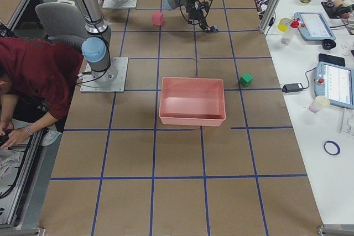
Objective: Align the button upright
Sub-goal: 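Grasp the switch body with the left gripper and lift it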
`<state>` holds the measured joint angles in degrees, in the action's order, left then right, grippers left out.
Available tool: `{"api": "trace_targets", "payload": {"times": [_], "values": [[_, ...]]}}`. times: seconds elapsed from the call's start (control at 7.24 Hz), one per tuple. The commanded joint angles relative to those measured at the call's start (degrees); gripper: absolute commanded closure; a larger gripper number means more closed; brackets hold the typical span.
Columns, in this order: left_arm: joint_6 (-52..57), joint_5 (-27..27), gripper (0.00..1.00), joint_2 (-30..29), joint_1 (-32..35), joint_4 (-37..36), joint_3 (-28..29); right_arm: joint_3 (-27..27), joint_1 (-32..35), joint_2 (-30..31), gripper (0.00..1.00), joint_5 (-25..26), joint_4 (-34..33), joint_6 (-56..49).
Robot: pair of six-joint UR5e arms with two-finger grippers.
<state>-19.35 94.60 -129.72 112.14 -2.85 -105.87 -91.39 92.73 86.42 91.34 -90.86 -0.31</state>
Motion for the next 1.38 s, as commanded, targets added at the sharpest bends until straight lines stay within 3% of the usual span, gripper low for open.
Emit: {"api": "trace_targets", "payload": {"times": [0.0, 0.14, 0.28, 0.41, 0.55, 0.69, 0.83, 1.24], "values": [[0.3, 0.2, 0.97, 1.6, 0.0, 1.7, 0.3, 0.1, 0.0, 0.1, 0.00, 2.9, -0.3, -0.1], [0.2, 0.4, 1.00, 4.0, 0.0, 7.4, 1.9, 0.1, 0.0, 0.1, 0.00, 4.1, -0.3, -0.4], [-0.8, 0.2, 1.00, 7.0, -0.3, 18.9, 4.9, 0.1, 0.0, 0.1, 0.00, 4.1, -0.3, -0.5], [-1.0, -1.6, 1.00, 9.7, -0.7, 35.3, 9.6, 0.1, 0.0, 0.1, 0.00, 4.2, -0.3, -0.5], [-1.6, -6.7, 1.00, 11.0, -2.0, 50.1, 14.6, 0.2, 0.0, 0.1, 0.00, 4.2, -0.1, -0.5], [-2.4, -11.3, 1.00, 10.8, -2.6, 60.1, 17.5, 0.2, 0.0, 0.1, 0.00, 4.2, -0.1, -0.4], [-4.0, -16.2, 1.00, 10.5, -3.6, 67.6, 18.4, 0.4, 0.0, 0.1, 0.00, 4.2, -0.1, -0.6], [-7.0, -26.0, 1.00, 7.6, -6.3, 79.0, 22.4, 0.3, 0.3, 0.1, 0.00, 4.2, 0.0, -0.6]]}}
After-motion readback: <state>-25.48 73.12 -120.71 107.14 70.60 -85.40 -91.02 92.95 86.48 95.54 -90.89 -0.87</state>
